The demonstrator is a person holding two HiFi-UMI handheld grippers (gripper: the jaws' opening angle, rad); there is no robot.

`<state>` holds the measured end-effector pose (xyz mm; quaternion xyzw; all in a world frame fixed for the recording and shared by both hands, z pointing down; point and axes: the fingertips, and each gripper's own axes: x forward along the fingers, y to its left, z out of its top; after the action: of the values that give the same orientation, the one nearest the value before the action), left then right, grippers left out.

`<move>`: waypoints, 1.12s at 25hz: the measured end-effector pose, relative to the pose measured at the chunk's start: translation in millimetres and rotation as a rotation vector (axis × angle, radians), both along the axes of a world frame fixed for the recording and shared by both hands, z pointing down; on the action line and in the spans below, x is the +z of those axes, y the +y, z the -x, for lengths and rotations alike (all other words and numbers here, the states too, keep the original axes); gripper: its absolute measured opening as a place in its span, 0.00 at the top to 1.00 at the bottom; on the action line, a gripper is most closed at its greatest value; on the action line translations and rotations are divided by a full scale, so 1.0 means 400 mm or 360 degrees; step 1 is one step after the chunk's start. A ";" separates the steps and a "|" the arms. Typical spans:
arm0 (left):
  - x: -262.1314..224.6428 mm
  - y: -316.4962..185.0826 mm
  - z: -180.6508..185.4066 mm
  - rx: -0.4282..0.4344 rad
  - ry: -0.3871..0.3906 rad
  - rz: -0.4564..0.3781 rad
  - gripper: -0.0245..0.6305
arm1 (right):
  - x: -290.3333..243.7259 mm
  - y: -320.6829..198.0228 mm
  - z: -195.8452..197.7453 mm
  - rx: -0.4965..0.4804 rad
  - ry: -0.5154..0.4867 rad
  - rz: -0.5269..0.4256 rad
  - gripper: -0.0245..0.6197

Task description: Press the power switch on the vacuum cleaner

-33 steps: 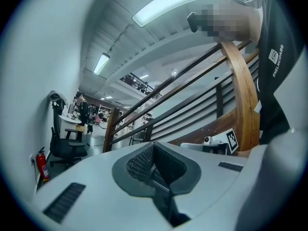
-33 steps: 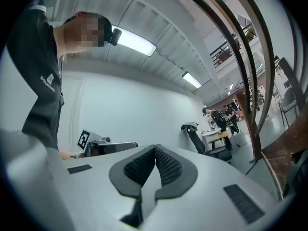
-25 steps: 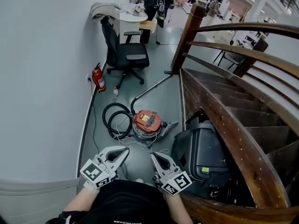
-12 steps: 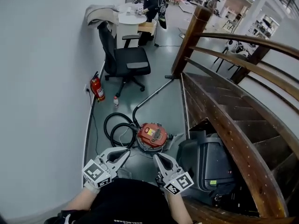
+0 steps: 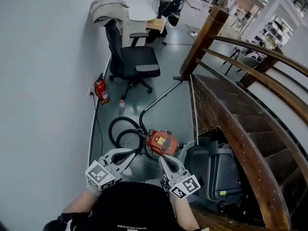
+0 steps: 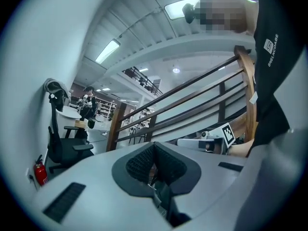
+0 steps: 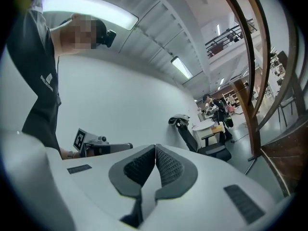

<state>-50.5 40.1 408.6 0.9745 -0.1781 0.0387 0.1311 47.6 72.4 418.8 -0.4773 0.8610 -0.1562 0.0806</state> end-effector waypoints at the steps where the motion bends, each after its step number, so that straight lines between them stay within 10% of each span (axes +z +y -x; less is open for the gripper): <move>1: 0.001 -0.014 0.005 -0.0006 0.0004 0.0008 0.94 | 0.002 -0.011 0.006 -0.0004 0.0004 0.0010 0.92; 28: 0.148 -0.126 -0.147 -0.0262 -0.0259 0.0124 0.94 | 0.264 -0.204 -0.183 -0.0285 0.0207 0.0372 0.92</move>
<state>8.2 -10.2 467.7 0.9443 -0.2660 0.1135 0.1568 120.7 -9.0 524.5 -0.4140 0.8794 -0.2307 -0.0457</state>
